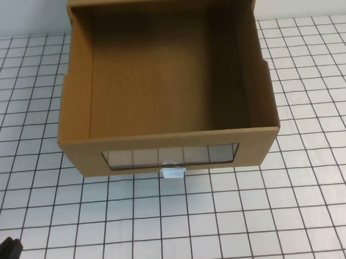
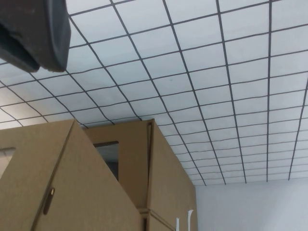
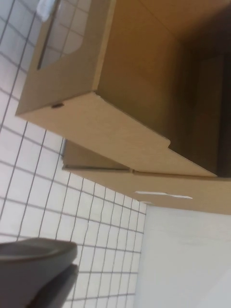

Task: Open the shoe box
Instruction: 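Pull the top drawer of the cardboard box fully open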

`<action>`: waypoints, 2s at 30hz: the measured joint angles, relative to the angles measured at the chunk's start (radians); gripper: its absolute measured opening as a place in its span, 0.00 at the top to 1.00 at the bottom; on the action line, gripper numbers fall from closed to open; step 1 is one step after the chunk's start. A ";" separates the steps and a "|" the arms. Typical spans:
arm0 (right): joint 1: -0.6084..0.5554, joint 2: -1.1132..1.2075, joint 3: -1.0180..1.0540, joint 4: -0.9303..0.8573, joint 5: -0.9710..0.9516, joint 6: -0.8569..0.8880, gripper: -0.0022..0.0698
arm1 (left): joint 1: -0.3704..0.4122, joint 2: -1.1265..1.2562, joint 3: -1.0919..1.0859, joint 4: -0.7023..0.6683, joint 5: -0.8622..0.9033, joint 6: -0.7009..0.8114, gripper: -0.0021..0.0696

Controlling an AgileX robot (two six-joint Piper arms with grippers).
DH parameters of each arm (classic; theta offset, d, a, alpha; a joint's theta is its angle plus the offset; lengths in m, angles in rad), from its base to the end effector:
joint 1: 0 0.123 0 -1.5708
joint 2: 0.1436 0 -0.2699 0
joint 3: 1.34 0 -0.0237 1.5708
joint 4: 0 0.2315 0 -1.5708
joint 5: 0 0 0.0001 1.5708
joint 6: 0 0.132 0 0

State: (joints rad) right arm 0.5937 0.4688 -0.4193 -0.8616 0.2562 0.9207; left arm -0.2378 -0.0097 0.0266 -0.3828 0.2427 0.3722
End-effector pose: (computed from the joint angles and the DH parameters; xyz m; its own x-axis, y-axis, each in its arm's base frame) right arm 0.1286 0.0561 0.2935 -0.1377 -0.0036 -0.9905 -0.3817 0.9230 0.0497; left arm 0.0863 -0.0331 0.1785 -0.1506 0.0361 -0.9879 0.3207 0.9471 -0.0143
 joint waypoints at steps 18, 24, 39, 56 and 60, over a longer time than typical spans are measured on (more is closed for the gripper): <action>-0.517 -0.259 0.336 -0.077 -0.153 0.076 0.99 | 0.000 -0.002 0.000 0.000 0.001 0.000 0.97; -0.538 -0.444 0.442 -0.081 -0.181 0.094 0.99 | 0.000 -0.002 0.000 0.000 0.002 0.000 0.97; -0.509 -0.477 0.443 -0.090 -0.160 0.105 0.99 | 0.000 -0.002 0.000 0.000 0.002 0.000 0.97; -0.508 -0.479 0.443 1.047 -0.002 -1.138 0.99 | 0.000 -0.002 0.000 0.000 0.002 0.000 0.97; -0.508 -0.479 0.443 1.047 0.082 -1.161 0.99 | 0.000 -0.002 0.000 0.000 0.002 0.000 0.97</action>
State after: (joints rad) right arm 0.0854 -0.0098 0.0240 0.1852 0.3384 -0.2405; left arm -0.2378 -0.0114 0.0266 -0.3828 0.2452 0.3722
